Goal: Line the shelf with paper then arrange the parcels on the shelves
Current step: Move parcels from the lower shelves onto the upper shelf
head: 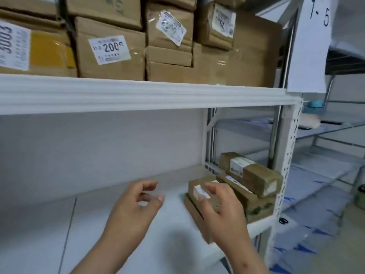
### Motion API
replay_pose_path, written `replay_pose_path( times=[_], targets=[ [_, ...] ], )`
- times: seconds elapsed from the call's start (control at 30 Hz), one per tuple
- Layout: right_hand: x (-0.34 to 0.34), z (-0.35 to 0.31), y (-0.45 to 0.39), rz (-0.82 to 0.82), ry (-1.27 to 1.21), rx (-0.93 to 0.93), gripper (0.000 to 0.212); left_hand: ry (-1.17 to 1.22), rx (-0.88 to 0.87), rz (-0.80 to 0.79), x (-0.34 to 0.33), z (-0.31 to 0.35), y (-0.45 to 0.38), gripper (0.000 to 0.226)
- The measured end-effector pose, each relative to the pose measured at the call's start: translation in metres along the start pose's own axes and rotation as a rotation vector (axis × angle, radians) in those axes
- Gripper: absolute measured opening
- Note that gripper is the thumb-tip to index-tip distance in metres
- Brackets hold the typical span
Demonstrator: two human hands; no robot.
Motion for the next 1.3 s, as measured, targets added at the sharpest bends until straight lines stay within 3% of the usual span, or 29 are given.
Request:
replay_pose_path(
  times=[0.2, 0.43, 0.63, 0.8, 0.9, 0.97, 1.3],
  targets=[
    [0.06, 0.126, -0.043, 0.113, 0.15, -0.252, 0.03, -0.01, 0.29, -0.113, -0.129, -0.035, 0.0, 0.022],
    [0.11, 0.21, -0.101, 0.369, 0.089, -0.454, 0.049, 0.059, 0.453, -0.079, -0.205, -0.039, -0.025, 0.045],
    [0.097, 0.247, -0.122, 0.25, 0.024, -0.578, 0.066, 0.21, 0.564, -0.05, -0.239, -0.056, -0.036, 0.015],
    [0.082, 0.251, -0.12, 0.195, -0.147, -0.718, 0.069, 0.252, 0.677, -0.046, -0.249, -0.076, -0.032, 0.026],
    [0.078, 0.253, -0.12, 0.126, -0.21, -0.794, 0.041, 0.259, 0.755, -0.061, -0.251, -0.085, -0.029, 0.045],
    [0.075, 0.25, -0.122, 0.082, -0.221, -0.793, 0.033, 0.262, 0.751, -0.08, -0.252, -0.087, -0.03, 0.046],
    [0.067, 0.214, -0.12, -0.065, -0.386, -0.726, 0.033, 0.071, 0.477, -0.238, -0.265, -0.085, -0.03, 0.068]
  ],
)
Point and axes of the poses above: each hand's wrist, its own y-axis away from the middle knuckle, its own x-axis out of the back of the hand, z = x × y, the point moved 3 cm from there along -y, towards the middle knuckle, and after that the axes turned 5 degrees about z, right-handed, at the moved point
